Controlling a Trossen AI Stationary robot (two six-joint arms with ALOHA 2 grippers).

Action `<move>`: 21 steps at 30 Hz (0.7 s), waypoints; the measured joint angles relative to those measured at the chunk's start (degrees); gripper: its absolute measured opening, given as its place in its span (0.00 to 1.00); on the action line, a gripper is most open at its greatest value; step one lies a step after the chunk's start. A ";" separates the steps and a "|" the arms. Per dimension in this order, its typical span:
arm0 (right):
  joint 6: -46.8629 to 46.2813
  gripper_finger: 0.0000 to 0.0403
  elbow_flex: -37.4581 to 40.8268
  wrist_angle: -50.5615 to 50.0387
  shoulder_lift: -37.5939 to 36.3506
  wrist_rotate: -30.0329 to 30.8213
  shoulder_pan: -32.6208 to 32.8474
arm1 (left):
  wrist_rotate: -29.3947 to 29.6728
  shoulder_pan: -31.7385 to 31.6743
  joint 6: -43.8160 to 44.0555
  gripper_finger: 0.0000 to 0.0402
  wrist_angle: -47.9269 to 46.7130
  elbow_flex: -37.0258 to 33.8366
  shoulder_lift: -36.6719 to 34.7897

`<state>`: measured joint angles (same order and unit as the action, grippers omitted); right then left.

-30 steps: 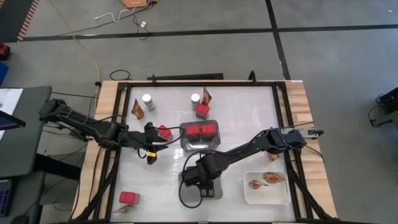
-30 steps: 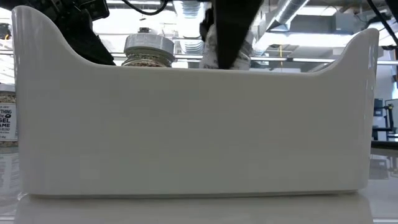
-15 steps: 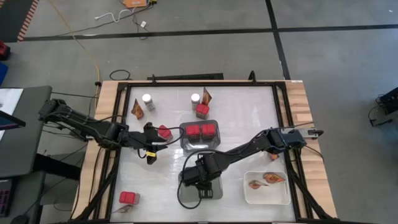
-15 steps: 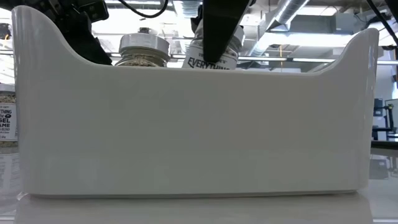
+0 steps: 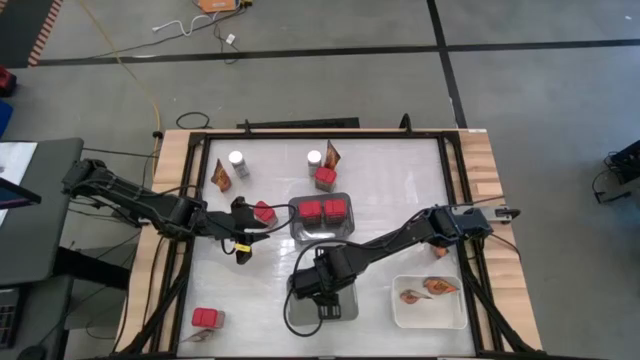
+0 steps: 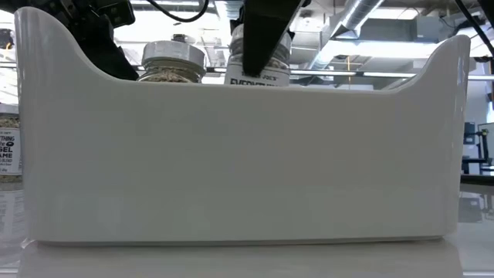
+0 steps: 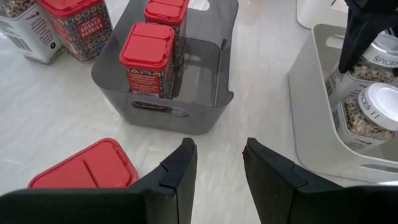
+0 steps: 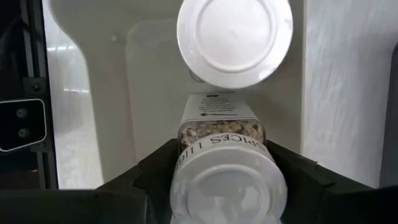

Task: Sort spices by type
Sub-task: Put the white seasoning bottle into the gray bin

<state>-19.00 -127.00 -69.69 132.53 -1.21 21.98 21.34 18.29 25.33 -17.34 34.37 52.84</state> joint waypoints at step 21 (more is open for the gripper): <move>-0.02 0.60 0.02 2.64 -0.02 -0.05 0.02 | 0.00 0.02 0.85 0.31 -0.09 0.00 0.00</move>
<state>-19.03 -126.98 -67.04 132.51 -1.26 22.00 21.34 18.31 26.17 -17.43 34.37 52.84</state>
